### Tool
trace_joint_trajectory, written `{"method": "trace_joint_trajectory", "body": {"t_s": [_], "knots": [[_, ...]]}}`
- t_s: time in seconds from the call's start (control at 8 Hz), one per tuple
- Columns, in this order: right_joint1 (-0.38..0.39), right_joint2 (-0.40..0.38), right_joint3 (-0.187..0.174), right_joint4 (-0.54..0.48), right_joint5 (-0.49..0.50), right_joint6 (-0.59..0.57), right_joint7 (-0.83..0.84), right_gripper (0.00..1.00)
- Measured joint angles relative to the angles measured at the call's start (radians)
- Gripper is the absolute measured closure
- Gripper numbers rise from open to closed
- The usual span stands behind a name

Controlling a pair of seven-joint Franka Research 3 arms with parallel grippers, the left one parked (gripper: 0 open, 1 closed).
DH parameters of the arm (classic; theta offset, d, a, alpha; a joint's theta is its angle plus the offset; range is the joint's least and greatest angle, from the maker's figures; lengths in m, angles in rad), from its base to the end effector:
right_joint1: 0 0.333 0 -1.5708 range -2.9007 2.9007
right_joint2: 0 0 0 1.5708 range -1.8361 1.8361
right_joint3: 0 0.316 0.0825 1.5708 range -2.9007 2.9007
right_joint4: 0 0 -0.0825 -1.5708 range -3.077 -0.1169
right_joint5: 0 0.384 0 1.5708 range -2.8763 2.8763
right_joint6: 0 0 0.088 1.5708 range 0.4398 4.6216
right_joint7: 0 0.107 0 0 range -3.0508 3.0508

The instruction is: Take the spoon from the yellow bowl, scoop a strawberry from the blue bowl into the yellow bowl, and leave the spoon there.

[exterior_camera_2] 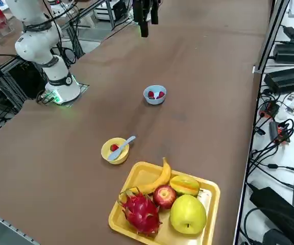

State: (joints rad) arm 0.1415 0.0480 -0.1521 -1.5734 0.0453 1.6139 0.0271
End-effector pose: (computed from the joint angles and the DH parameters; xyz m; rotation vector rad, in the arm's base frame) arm 0.5723 0.0006 0.6004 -3.1030 0.0615 0.0113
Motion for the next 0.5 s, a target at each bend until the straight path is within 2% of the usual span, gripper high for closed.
{"method": "trace_joint_trajectory", "body": {"t_s": [0.25, 0.5], "knots": [[0.011, -0.044, -0.007, -0.058, 0.000, 0.020, 0.000, 0.00], [0.014, -0.053, -0.007, -0.058, 0.000, 0.021, 0.000, 0.00]]}}
